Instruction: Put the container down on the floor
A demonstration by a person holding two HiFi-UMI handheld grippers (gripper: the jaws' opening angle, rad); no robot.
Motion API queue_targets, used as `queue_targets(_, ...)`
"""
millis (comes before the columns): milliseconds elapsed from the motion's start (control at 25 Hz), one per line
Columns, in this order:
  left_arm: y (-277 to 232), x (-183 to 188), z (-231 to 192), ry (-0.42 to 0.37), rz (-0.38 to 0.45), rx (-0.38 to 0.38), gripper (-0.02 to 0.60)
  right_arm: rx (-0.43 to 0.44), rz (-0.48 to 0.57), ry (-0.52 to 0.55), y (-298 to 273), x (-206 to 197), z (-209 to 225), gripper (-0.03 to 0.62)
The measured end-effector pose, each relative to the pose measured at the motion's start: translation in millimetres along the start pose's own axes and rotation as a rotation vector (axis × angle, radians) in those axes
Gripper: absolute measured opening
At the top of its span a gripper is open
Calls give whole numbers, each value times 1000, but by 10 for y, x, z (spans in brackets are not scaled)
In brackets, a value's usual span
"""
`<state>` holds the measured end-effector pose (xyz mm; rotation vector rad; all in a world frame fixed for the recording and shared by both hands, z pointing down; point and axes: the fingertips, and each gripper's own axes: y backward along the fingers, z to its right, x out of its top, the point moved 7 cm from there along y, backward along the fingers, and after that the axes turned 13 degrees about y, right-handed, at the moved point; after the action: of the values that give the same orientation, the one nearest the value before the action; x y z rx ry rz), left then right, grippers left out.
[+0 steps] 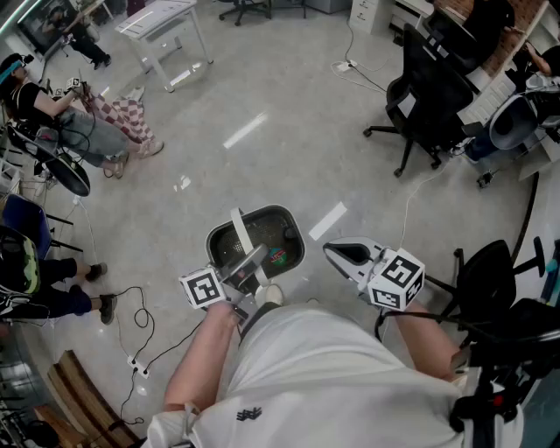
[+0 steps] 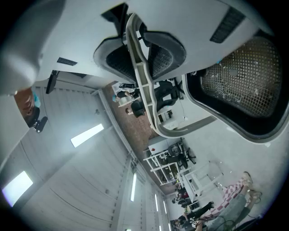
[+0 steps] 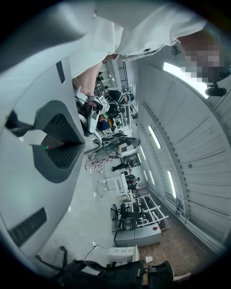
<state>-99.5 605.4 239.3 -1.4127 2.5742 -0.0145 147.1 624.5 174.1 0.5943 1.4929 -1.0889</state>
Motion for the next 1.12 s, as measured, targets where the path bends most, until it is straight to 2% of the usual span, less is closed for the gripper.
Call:
queue_targets(120, -72, 73, 40, -21, 19, -19, 77, 11, 3, 0, 33, -93, -7, 15)
queue_targets(280, -263, 178, 97, -13, 35, -46, 78, 33, -5, -6, 46, -207, 49, 15)
queue_targets(520, -794, 507, -25, 31, 10, -48, 80, 16, -3, -43, -62, -298, 695, 15)
queue_targets(720, -1124, 1164, -296, 24, -23, -57, 78, -28, -21, -48, -563, -138, 1301, 18)
queue_targets(840, -1332, 1639, -456, 11, -44, -57, 77, -19, -45, -64, -956, 69, 1660, 18)
queue_targets(1120, -1858, 2897, -798, -17, -95, -37, 69, -58, -64, -57, -1958, 468, 2728, 20)
